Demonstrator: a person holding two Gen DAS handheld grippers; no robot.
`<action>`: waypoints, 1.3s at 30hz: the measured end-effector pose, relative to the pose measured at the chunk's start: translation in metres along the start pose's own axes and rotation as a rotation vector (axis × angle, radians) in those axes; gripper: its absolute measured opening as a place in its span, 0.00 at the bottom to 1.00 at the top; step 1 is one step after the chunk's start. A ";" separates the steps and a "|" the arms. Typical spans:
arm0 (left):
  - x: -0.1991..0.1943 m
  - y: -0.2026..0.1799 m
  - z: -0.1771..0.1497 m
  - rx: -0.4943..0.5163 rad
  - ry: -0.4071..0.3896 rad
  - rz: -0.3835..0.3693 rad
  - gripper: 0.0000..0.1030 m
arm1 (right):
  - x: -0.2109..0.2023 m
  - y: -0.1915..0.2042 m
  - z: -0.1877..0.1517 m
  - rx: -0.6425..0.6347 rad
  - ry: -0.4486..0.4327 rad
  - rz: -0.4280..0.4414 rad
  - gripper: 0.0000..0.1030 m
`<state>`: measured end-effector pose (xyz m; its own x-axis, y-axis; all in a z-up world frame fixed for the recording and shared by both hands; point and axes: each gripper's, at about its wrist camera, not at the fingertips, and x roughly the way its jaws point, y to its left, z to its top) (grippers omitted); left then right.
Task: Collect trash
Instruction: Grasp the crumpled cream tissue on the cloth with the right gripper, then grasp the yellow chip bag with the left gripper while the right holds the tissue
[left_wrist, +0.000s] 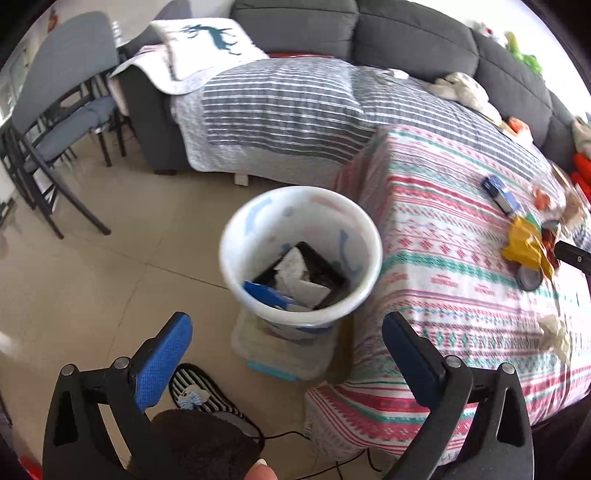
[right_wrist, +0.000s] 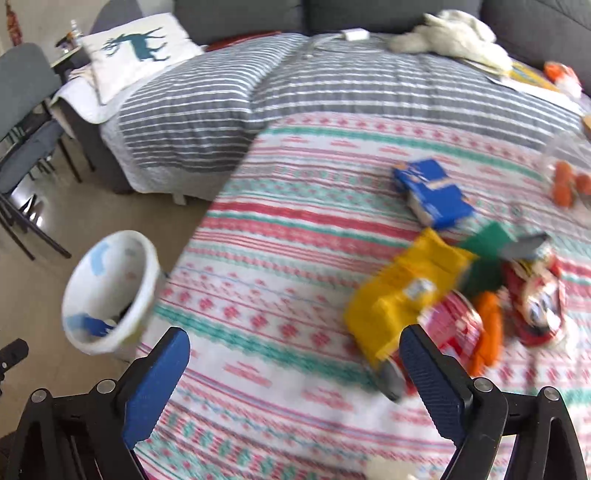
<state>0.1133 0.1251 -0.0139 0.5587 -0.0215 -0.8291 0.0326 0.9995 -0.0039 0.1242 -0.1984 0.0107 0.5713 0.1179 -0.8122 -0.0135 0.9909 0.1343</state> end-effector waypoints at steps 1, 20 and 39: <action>-0.001 -0.005 -0.001 0.009 0.001 -0.006 1.00 | -0.004 -0.008 -0.005 0.012 0.007 -0.012 0.93; -0.003 -0.087 -0.007 0.143 0.007 -0.081 1.00 | 0.005 -0.084 -0.088 0.195 0.252 -0.051 0.92; -0.005 -0.203 0.010 0.338 0.025 -0.189 1.00 | -0.032 -0.160 -0.075 0.318 0.120 -0.102 0.46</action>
<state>0.1121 -0.0778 -0.0029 0.4965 -0.2002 -0.8446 0.4072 0.9130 0.0230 0.0465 -0.3560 -0.0274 0.4556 0.0449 -0.8891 0.3060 0.9300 0.2038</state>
